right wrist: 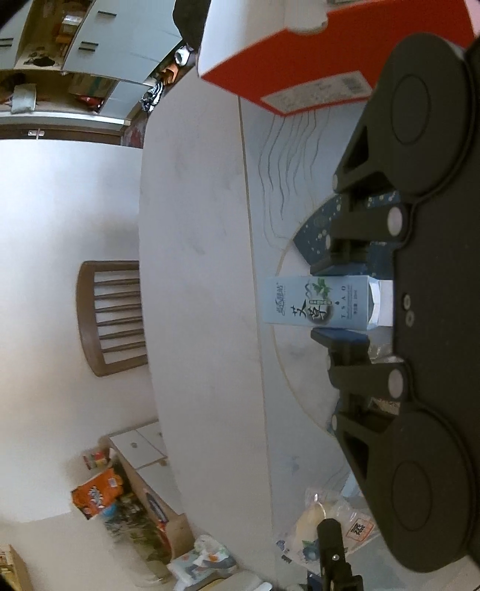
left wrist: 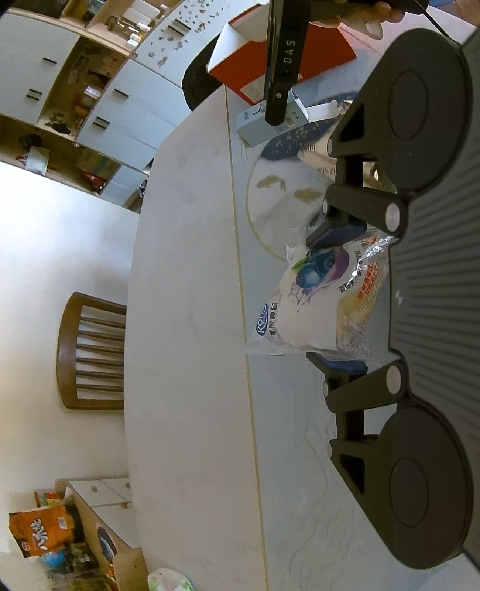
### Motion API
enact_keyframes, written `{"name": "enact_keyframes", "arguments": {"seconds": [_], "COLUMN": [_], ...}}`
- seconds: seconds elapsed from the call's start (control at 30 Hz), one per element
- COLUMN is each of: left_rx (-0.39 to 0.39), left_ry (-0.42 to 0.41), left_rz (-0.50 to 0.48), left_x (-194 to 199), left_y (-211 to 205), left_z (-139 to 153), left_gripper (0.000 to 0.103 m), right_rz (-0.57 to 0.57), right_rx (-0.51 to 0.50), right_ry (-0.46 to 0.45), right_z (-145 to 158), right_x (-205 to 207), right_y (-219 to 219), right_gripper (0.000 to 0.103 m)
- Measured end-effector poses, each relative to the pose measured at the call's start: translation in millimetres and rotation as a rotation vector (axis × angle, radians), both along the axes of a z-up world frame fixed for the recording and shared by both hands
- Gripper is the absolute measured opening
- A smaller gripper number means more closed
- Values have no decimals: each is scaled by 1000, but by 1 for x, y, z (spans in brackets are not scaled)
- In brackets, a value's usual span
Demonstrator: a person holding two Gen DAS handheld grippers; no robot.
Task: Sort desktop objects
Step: 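Grasp the blueberry bread bag with left tool while right tool grasps the tea carton, then carry the bread bag with left tool while right tool carries the tea carton into the shoebox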
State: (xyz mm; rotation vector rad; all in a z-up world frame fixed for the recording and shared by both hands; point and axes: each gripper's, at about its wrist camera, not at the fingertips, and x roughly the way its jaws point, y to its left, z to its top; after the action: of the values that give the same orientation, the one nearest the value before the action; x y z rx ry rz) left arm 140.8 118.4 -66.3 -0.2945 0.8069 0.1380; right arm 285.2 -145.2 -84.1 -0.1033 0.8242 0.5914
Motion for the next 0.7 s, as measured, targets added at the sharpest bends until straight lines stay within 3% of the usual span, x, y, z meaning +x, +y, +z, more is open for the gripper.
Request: {"name": "enact_keyframes", "arguments": {"seconds": [0.7], "left_rx": [-59], "left_ry": [-36], "left_rz": [-111], "left_x": [7], "left_y": [-50], "left_z": [32], "left_gripper": [56], "right_rz": [-51], "right_rx": [74], "right_ry": [19], "right_z": [32], "right_x": [-33], "right_y": [-69], "right_gripper": [28]}}
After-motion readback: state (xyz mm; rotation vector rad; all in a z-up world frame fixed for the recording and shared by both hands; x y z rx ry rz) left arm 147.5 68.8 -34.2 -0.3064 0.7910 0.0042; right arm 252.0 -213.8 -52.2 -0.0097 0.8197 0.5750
